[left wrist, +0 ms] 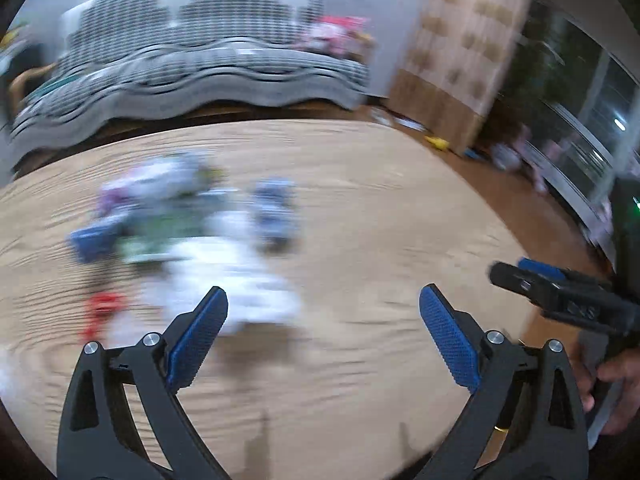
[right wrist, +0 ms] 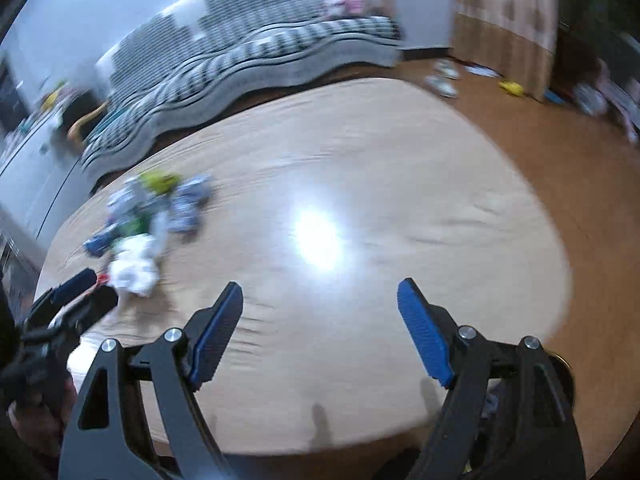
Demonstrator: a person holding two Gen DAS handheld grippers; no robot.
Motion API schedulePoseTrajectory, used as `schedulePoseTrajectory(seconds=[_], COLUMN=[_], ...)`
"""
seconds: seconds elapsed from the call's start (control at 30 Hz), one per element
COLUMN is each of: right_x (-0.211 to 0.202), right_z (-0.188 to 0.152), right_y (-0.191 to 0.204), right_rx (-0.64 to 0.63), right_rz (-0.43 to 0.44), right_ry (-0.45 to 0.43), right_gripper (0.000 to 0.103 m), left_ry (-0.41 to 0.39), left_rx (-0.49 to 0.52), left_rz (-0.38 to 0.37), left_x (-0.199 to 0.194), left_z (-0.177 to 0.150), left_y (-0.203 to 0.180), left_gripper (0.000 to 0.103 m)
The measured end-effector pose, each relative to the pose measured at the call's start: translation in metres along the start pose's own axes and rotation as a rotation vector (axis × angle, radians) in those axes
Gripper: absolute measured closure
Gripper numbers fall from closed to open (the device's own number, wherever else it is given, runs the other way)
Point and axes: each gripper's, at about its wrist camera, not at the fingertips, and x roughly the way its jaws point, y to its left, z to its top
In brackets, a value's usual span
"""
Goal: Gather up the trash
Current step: 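Return both tools to the trash pile on the table, then grasp the blue-white crumpled wrapper with the left tool while the right tool grasps the white tissue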
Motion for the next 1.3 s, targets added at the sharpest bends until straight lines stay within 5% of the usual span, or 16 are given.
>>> schedulePoseTrajectory(seconds=[0.23, 0.4, 0.6, 0.67, 0.87, 1.07, 1.17, 1.23, 1.3], right_x=[0.049, 0.079, 0.109, 0.116, 0.123, 0.091, 0.077, 0.071, 0.065], right_z=[0.011, 0.013, 0.012, 0.011, 0.009, 0.014, 0.013, 0.013, 0.012], right_y=[0.113, 0.159, 0.191, 0.195, 0.194, 0.186, 0.18, 0.175, 0.167], right_rx=[-0.147, -0.198, -0.262, -0.278, -0.297, -0.294, -0.295, -0.292, -0.288], right_rz=[0.117, 0.171, 0.17, 0.162, 0.184, 0.241, 0.251, 0.248, 0.241], right_ry=[0.043, 0.074, 0.107, 0.118, 0.136, 0.064, 0.041, 0.037, 0.032], right_gripper=[0.026, 0.026, 0.026, 0.034, 0.086, 0.092, 0.092, 0.092, 0.092], left_ry=[-0.039, -0.037, -0.021, -0.007, 0.011, 0.013, 0.017, 0.044, 0.052], left_rx=[-0.132, -0.189, -0.158, -0.146, -0.14, -0.126, -0.123, -0.138, -0.143], left_rz=[0.186, 0.203, 0.189, 0.188, 0.204, 0.216, 0.215, 0.204, 0.21], left_x=[-0.017, -0.013, 0.007, 0.018, 0.038, 0.05, 0.056, 0.061, 0.061], left_z=[0.009, 0.02, 0.023, 0.023, 0.024, 0.027, 0.027, 0.026, 0.025], left_y=[0.126, 0.175, 0.185, 0.189, 0.191, 0.186, 0.184, 0.185, 0.183], left_gripper=[0.009, 0.009, 0.009, 0.009, 0.009, 0.01, 0.03, 0.062, 0.069])
